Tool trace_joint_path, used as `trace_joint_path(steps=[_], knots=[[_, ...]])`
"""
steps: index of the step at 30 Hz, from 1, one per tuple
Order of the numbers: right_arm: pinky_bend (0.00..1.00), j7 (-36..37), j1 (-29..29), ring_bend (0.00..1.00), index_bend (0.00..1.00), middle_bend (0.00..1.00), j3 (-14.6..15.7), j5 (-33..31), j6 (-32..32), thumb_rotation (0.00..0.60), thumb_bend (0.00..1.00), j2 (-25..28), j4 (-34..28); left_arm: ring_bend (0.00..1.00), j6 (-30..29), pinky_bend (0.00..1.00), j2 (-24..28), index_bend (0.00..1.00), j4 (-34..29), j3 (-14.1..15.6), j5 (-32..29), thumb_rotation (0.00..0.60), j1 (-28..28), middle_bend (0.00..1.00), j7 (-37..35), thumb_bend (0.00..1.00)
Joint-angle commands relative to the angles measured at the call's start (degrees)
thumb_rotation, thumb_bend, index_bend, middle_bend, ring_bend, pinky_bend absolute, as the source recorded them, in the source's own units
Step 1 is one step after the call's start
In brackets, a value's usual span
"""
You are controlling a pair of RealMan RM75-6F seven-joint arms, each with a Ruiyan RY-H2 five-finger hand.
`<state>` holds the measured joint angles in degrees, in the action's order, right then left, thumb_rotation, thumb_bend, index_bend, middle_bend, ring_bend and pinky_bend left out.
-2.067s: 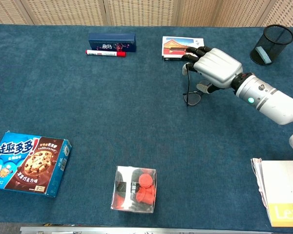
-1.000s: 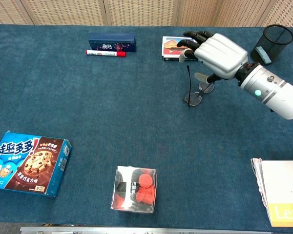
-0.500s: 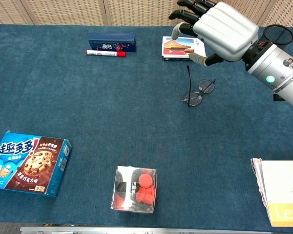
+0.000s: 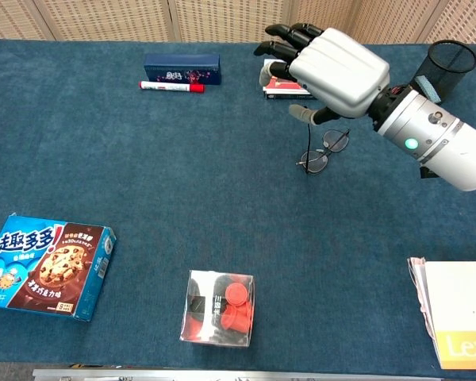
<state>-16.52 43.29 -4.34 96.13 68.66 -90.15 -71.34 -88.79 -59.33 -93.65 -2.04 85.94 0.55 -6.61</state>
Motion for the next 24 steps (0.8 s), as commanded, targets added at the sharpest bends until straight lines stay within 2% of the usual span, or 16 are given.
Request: trace_joint_path(steps=[1, 24], knots=[[0.16, 0.1, 0.0, 0.01, 0.35, 0.18, 0.2, -0.3, -0.5, 0.6, 0.29, -0.8, 1.3, 0.34, 0.0, 0.49, 0.0, 0.53, 0.0, 0.0, 0.0, 0.6, 0.0, 0.47, 0.0, 0.05], [0.16, 2.3, -1.8, 0.01, 0.35, 0.18, 2.7, -2.4, -3.8, 0.6, 0.29, -4.8, 13.7, 0.34, 0.3, 0.49, -0.2, 0.53, 0.0, 0.0, 0.0, 0.6, 0.1, 0.47, 0.6, 0.05]])
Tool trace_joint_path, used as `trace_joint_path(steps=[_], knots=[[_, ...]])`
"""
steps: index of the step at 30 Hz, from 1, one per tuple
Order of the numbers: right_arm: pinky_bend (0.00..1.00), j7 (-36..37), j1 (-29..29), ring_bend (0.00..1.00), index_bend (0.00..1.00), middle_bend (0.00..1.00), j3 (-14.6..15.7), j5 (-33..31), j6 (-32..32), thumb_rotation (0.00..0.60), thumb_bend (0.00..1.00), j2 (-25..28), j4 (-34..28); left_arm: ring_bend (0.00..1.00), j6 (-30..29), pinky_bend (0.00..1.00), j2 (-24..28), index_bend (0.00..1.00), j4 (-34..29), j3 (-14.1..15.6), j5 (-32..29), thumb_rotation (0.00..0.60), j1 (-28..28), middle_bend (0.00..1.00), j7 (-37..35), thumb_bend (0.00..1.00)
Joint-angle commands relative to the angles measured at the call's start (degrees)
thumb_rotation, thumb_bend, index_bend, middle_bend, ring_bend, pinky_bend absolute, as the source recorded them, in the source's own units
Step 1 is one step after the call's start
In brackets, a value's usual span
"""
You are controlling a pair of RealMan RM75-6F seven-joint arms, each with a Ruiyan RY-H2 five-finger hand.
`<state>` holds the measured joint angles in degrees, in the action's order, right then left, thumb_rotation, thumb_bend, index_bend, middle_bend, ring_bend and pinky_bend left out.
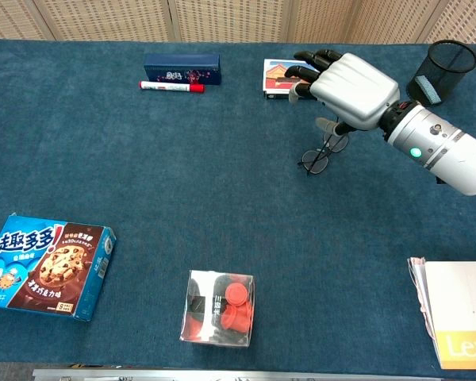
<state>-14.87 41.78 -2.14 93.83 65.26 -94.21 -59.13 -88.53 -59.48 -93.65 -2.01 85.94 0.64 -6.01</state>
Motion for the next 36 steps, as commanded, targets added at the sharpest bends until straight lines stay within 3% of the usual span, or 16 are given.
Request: trace_joint_path(steps=[1, 19, 36], knots=[[0.16, 0.9, -0.3, 0.01, 0.35, 0.18, 0.6, -0.1, -0.4, 0.6, 0.29, -1.0, 2.1, 0.34, 0.0, 0.49, 0.0, 0.53, 0.0, 0.0, 0.0, 0.6, 0.0, 0.47, 0.1, 0.05], [0.16, 5.8, -1.0, 0.01, 0.35, 0.18, 2.2, 0.3, -1.0, 0.6, 0.29, -4.9, 11.1, 0.34, 0.5, 0.49, -0.1, 0.53, 0.1, 0.0, -0.3, 0.6, 0.2, 0.47, 0.1, 0.05], [0.16, 4.1, -1.7, 0.01, 0.35, 0.18, 2.4, 1.8, 2.1, 0.6, 0.29, -0.8, 4.0, 0.34, 0.5, 0.49, -0.3, 0.53, 0.0, 0.1, -0.1, 0.6, 0.3, 0.47, 0.8, 0.05]])
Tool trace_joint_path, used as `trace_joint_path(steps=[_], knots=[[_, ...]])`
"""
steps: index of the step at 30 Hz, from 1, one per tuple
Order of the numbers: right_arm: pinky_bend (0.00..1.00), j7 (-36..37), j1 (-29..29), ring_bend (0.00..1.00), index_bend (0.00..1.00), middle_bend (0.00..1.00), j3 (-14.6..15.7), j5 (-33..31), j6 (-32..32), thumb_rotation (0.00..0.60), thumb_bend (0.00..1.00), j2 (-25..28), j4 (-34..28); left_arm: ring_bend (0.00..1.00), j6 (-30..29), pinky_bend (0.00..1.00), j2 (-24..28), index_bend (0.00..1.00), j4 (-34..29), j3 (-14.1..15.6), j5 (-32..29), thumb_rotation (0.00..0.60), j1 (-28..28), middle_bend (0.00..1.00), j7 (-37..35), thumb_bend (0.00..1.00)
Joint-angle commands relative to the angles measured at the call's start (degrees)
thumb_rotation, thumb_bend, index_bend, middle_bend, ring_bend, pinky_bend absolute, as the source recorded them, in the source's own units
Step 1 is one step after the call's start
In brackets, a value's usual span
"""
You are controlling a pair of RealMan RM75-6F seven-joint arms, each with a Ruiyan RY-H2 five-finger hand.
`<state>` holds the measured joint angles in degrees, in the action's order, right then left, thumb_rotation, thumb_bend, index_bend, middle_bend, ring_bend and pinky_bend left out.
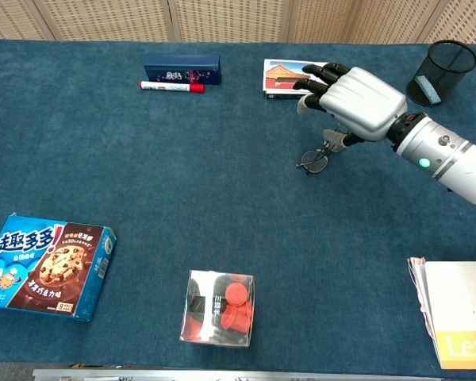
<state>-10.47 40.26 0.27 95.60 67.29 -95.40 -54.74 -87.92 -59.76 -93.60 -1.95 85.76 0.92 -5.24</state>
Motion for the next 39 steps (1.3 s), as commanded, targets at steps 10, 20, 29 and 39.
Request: trace_joint_path(steps=[10, 20, 29, 39], knots=[[0.16, 0.0, -0.3, 0.01, 0.35, 0.18, -0.4, -1.0, -1.1, 0.6, 0.29, -0.7, 1.9, 0.34, 0.0, 0.49, 0.0, 0.53, 0.0, 0.0, -0.1, 0.6, 0.0, 0.47, 0.0, 0.05], [0.16, 2.2, -0.5, 0.01, 0.35, 0.18, -0.3, -2.0, -2.8, 0.6, 0.29, -3.4, 7.4, 0.34, 0.0, 0.49, 0.0, 0.53, 0.0, 0.0, -0.2, 0.6, 0.0, 0.47, -0.2, 0.05], [0.16, 3.9, -0.9, 0.01, 0.35, 0.18, 0.6, -1.9, -3.8, 0.6, 0.29, -5.4, 11.7, 0.34, -0.1, 0.49, 0.0, 0.53, -0.1, 0.0, -0.1, 0.6, 0.0, 0.47, -0.1, 0.05], [0.16, 5.4, -1.3, 0.01, 0.35, 0.18, 1.5, -1.6, -4.1, 0.6, 0.29, -6.8, 14.3, 0.34, -0.1, 0.49, 0.1, 0.53, -0.1, 0.0, 0.0, 0.6, 0.0, 0.47, -0.2, 0.05]])
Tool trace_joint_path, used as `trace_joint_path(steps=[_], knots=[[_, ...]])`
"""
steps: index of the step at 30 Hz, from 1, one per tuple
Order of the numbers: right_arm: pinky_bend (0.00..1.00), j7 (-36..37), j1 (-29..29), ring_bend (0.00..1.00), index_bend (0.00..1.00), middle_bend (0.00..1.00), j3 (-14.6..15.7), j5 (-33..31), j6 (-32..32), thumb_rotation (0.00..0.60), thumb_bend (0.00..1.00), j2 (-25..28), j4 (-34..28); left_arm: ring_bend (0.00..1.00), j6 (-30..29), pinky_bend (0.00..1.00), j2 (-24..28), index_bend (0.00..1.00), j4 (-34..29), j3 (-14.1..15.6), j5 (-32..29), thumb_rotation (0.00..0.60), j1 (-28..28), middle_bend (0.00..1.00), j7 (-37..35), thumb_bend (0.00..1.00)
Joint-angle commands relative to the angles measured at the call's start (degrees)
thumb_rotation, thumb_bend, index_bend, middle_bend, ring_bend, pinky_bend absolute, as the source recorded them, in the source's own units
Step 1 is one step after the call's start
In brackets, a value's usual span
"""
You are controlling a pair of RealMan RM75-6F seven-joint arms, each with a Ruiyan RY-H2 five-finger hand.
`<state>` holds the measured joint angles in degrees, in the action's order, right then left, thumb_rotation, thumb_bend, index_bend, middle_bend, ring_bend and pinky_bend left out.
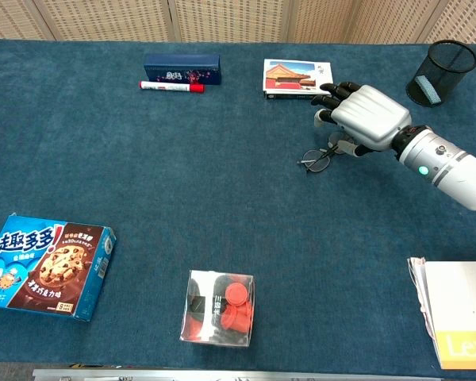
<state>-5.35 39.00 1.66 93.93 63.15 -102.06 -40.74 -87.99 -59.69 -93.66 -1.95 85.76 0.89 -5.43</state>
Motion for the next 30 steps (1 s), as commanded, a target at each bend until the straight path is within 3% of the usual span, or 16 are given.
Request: trace_joint_path(steps=[1, 10, 19, 24, 30], knots=[[0.16, 0.4, -0.1, 0.01, 0.35, 0.18, 0.1, 0.1, 0.1, 0.6, 0.29, -0.2, 0.4, 0.34, 0.0, 0.49, 0.0, 0.53, 0.0, 0.0, 0.0, 0.6, 0.0, 0.47, -0.1, 0.05], [0.16, 0.4, -0.9, 0.01, 0.35, 0.18, -0.3, 1.2, 5.2, 0.6, 0.29, 3.5, -5.4, 0.34, 0.3, 0.49, -0.1, 0.53, 0.1, 0.0, -0.1, 0.6, 0.1, 0.47, 0.1, 0.05], [0.16, -8.9, -4.8, 0.01, 0.35, 0.18, -1.7, 0.6, 11.9, 0.6, 0.29, 16.8, -29.0, 0.34, 0.3, 0.49, -0.1, 0.53, 0.1, 0.0, -0.2, 0.6, 0.1, 0.47, 0.0, 0.05], [0.16, -13.8, -10.7, 0.02, 0.35, 0.19, -2.2, -2.2, 17.9, 0.6, 0.29, 25.8, -45.0, 0.34, 0.2, 0.49, -0.2, 0.53, 0.0, 0.0, 0.0, 0.6, 0.1, 0.47, 0.4, 0.05], [0.17, -15.0, -16.9, 0.03, 0.35, 0.19, -2.5, -3.8, 24.8, 0.6, 0.29, 29.6, -51.8, 0.34, 0.5, 0.49, -0.4, 0.53, -0.1, 0.1, 0.0, 0.6, 0.3, 0.47, 1.2, 0.05]])
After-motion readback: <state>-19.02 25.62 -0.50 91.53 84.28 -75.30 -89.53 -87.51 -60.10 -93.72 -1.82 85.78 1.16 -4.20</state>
